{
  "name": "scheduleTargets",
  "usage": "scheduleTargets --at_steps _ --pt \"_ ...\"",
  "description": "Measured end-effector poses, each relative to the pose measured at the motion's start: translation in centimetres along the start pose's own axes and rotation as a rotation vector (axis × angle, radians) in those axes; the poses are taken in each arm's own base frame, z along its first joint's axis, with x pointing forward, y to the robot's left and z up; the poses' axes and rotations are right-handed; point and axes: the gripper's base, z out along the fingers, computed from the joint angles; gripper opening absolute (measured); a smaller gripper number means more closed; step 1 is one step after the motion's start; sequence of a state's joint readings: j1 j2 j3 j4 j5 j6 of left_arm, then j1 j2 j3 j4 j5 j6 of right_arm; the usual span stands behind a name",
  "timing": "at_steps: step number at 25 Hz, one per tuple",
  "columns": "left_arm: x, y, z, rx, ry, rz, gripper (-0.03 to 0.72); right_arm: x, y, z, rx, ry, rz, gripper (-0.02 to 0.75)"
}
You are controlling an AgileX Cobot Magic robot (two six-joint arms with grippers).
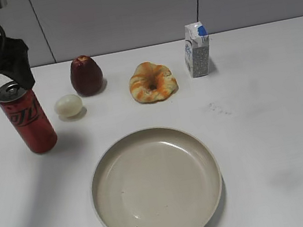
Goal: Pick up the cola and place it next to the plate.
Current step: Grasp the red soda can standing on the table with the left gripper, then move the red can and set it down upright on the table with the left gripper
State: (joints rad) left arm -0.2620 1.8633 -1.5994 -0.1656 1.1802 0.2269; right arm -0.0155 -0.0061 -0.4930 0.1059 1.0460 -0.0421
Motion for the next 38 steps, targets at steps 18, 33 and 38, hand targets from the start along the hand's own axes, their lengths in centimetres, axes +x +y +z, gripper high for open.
scheduleTargets --at_steps 18,33,38 --pt "-0.6 0.6 2.4 -0.002 0.082 0.001 0.503 0.0 0.0 0.0 0.000 0.000 0.000 0.535" --pt "-4.3 -10.1 -0.1 0.158 -0.109 0.190 0.503 0.0 0.0 0.0 0.000 0.000 0.000 0.535" --pt "-4.9 -12.2 3.5 0.169 -0.088 0.224 0.503 0.0 0.0 0.0 0.000 0.000 0.000 0.535"
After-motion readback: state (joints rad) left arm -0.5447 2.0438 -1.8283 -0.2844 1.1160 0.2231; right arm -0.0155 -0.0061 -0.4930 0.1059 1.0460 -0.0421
